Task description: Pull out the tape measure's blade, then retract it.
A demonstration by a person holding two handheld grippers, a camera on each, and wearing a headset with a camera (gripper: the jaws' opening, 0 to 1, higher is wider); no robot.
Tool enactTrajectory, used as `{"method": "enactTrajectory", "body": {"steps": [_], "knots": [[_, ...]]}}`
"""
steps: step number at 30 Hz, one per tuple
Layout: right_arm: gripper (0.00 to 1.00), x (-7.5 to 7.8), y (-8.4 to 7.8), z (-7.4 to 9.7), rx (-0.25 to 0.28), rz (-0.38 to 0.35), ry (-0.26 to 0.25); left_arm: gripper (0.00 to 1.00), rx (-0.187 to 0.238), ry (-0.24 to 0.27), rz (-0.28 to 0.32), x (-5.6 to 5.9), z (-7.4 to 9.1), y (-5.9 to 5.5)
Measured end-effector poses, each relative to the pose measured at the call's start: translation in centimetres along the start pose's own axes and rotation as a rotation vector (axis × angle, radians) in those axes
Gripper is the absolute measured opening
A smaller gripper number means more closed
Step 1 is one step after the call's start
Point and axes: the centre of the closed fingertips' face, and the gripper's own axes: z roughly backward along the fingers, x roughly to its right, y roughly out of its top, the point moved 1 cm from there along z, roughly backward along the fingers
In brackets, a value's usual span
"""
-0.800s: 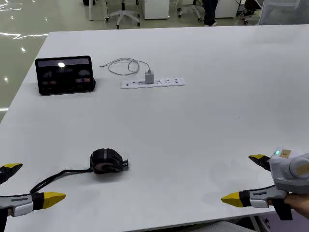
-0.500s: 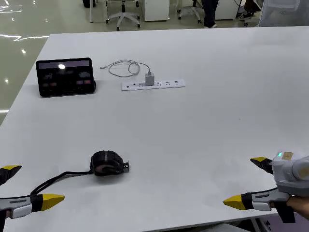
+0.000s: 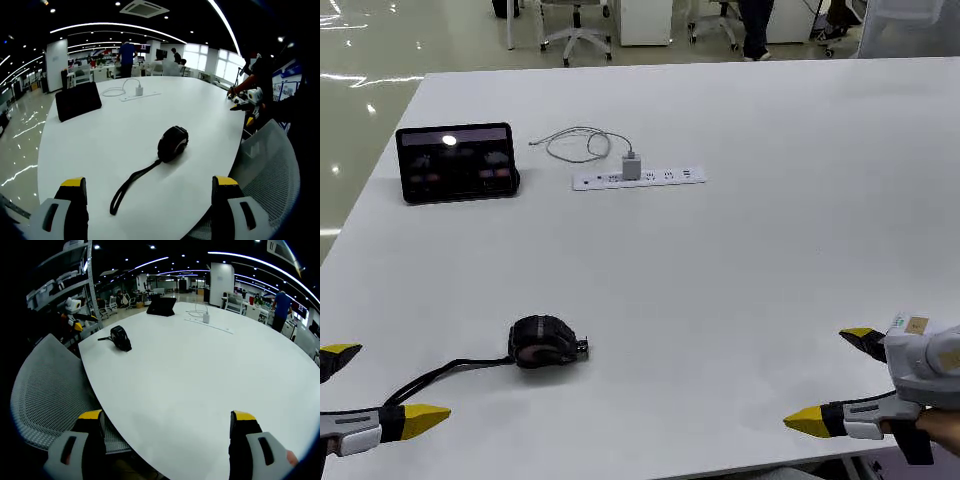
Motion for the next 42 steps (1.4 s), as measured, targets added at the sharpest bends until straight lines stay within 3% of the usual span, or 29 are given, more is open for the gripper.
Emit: {"method": "enactTrajectory", "body": {"steps": [7,17,22,26,31,37,40,42], "knots": [[1.0,0.4,-0.1,0.1,0.012,-0.012,-0.012,1.0,-0.014,0.007,-0.009,-0.4,-0.1,0.1],[1.0,0.3,-0.1,-0.4,0.022,-0.019,-0.003,1.0,-0.038,-0.054,-0.039,0.2,-1.1,0.4],[1.0,0.3,0.4,-1.1,0.041,0.0,0.015,1.0,-0.06,-0.099,-0.113,0.9,-2.6,1.5],[1.0,0.3,1.1,-2.0,0.035,0.005,0.016,1.0,-0.105,-0.158,-0.203,1.6,-4.0,2.5],[1.0,0.0,2.4,-2.8,0.036,0.032,0.024,1.0,-0.119,-0.203,-0.252,2.4,-5.4,3.8],[1.0,-0.8,3.5,-3.6,0.023,0.063,0.046,1.0,-0.166,-0.236,-0.333,2.6,-7.2,4.2],[1.0,-1.3,3.7,-4.2,0.021,0.073,0.068,0.98,-0.214,-0.254,-0.39,2.8,-8.3,4.0],[1.0,-1.4,3.7,-4.7,0.028,0.083,0.079,0.96,-0.216,-0.271,-0.394,3.2,-9.0,4.2]]}}
